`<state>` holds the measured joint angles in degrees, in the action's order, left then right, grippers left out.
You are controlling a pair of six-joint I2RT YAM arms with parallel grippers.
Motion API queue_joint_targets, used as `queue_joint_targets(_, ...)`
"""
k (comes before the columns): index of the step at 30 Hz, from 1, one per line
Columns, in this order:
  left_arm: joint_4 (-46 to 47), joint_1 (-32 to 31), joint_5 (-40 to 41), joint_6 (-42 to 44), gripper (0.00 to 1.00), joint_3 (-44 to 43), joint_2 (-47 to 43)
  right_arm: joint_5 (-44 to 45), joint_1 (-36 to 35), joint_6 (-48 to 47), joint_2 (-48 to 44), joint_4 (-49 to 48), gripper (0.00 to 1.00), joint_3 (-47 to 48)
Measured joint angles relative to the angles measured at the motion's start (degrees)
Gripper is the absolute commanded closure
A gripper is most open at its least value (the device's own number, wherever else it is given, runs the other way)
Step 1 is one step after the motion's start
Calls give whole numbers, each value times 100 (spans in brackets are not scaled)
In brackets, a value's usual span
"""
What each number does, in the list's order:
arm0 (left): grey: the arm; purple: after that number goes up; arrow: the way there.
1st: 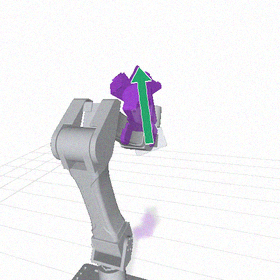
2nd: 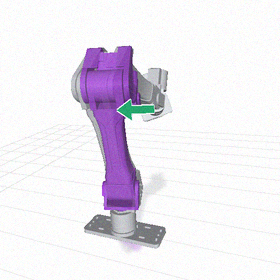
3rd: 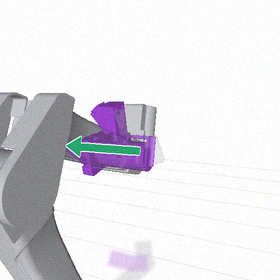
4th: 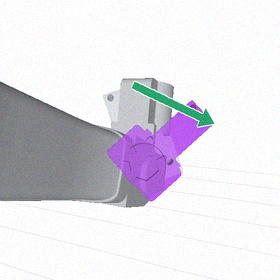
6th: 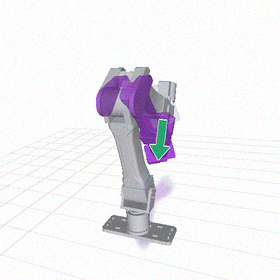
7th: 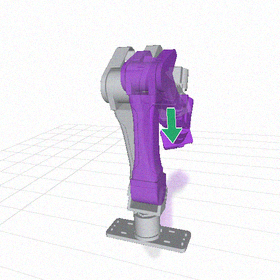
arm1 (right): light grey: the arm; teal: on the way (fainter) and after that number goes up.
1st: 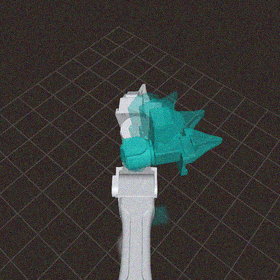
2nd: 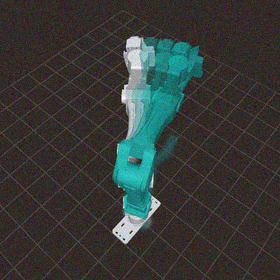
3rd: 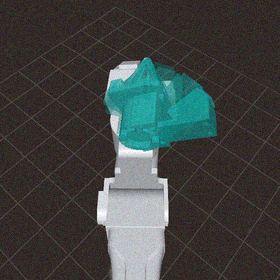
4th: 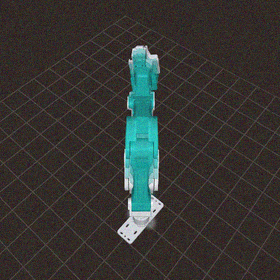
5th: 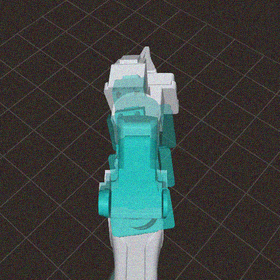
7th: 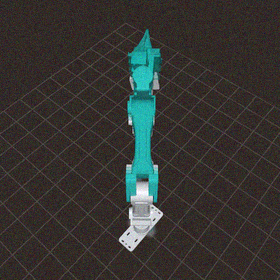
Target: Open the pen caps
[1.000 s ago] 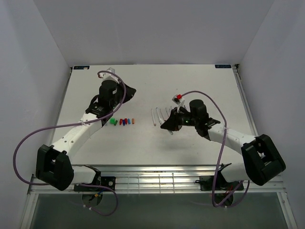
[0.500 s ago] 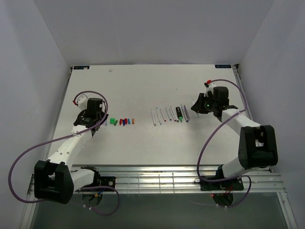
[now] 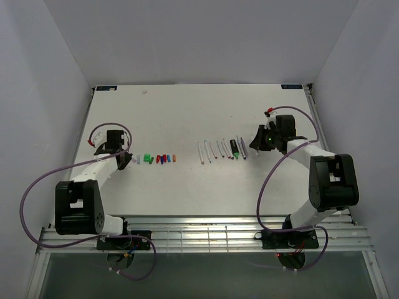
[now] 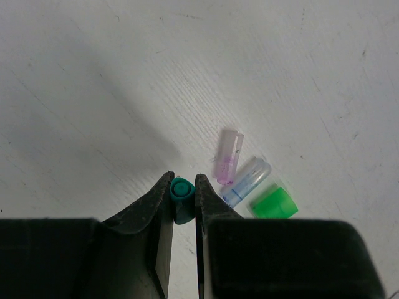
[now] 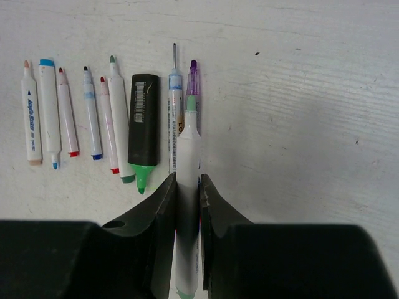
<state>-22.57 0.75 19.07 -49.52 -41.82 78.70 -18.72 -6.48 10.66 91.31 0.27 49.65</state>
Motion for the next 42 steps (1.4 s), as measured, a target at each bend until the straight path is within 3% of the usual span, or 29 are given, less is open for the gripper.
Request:
queue_joint_targets(13,389,308,-654,155,84,-227,911,-96,2,-61,201,-42,92,17)
queue_joint_targets(17,535,326,-804,210,73,-315,1043,-142,2,-59,221,-83,92,17)
queue_joint_targets(21,643,328,-887,260,57,-323,1078,-205,2,-59,273,-173,92,17)
queue_joint_targets(28,754,330,-925,232,52,-299,1058,-245,2,-59,306,-195,92,17)
queue_joint_targets(42,881,352,-946,157,51,-192,997,-249,2,-61,306,-210,92,17)
